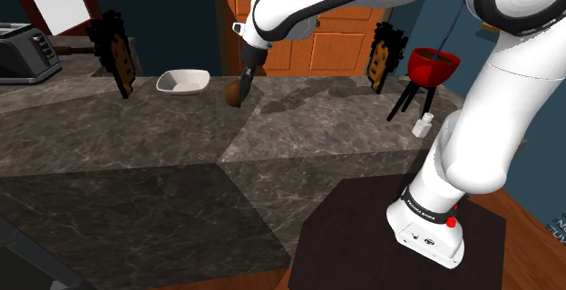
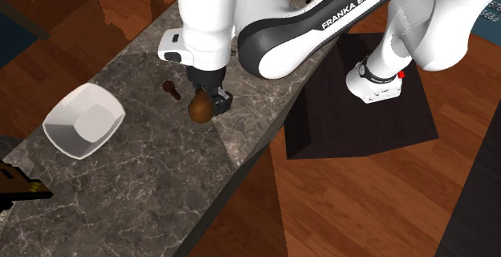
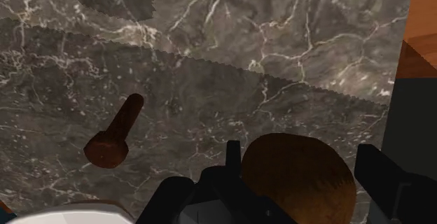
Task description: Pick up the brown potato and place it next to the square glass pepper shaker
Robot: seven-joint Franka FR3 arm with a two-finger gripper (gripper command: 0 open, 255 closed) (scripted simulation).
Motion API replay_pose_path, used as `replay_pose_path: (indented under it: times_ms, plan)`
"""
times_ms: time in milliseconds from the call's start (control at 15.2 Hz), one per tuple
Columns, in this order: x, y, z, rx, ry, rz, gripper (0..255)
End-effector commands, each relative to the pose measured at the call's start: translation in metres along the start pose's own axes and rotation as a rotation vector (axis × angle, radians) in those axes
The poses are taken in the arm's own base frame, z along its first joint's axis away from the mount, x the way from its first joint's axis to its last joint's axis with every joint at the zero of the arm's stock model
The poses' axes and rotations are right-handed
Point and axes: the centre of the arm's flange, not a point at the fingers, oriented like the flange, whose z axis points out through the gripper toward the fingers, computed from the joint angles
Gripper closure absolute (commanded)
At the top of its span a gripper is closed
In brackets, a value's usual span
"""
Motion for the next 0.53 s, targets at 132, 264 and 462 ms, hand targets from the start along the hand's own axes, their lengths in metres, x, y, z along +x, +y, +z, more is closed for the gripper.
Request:
replay_pose_path:
  times_ms: [132, 264, 462]
  plan:
    - [0.007, -0.002, -0.021, 0.0, 0.0, 0.0, 255]
    - [0.01, -0.003, -0.031, 0.0, 0.0, 0.0, 255]
    - [-0.014, 0.0, -0.04, 0.0, 0.0, 0.0, 255]
